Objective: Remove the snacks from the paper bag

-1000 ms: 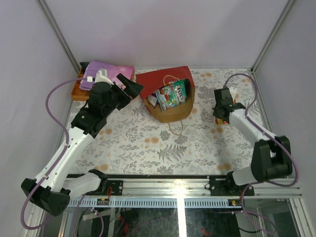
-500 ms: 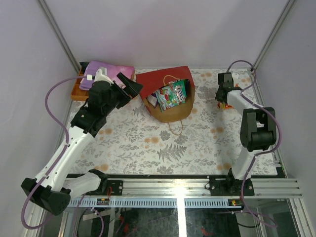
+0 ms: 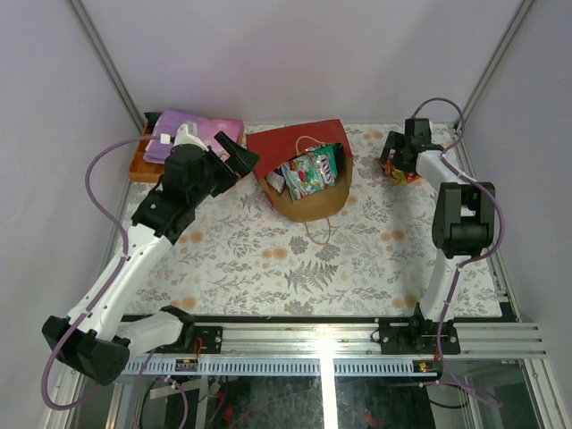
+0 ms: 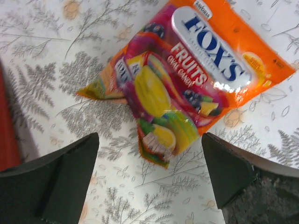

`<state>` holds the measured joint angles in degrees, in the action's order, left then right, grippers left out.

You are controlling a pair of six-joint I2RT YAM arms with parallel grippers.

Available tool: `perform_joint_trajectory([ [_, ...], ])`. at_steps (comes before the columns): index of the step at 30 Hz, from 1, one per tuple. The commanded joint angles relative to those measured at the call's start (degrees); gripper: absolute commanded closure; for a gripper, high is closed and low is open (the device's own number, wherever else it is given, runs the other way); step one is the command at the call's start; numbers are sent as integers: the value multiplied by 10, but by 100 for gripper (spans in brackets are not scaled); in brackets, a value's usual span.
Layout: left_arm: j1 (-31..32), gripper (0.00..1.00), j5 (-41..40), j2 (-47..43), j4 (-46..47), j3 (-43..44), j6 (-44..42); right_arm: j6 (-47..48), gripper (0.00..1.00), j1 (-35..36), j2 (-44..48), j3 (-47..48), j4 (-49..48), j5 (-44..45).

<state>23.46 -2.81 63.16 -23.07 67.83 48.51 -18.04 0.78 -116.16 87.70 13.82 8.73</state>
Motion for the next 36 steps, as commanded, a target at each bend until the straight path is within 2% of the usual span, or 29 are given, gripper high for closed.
perform_joint_trajectory([
  [1,-9,0,7,14,-4,8,-30,-29,1,5,106,-66,-66,-73],
  [6,-41,0,98,15,48,-40,-56,-92,0,20,269,-228,-182,-119],
  [12,-70,0,148,8,81,-91,-69,-98,1,235,417,-416,-259,35],
  [16,-78,0,143,-8,82,-105,-80,-170,9,359,496,-567,-383,126],
  [18,-80,0,141,-14,83,-110,-83,-173,14,417,499,-604,-431,172],
  [21,-83,0,154,-14,95,-117,-80,-150,14,474,454,-602,-469,202],
  [24,-83,0,178,-7,102,-118,-74,-115,14,496,383,-560,-496,196],
  [31,-85,0,189,-12,98,-118,-78,-5,13,495,217,-406,-520,158],
  [36,-92,0,191,-20,81,-115,-91,-4,17,476,119,-304,-508,134],
])
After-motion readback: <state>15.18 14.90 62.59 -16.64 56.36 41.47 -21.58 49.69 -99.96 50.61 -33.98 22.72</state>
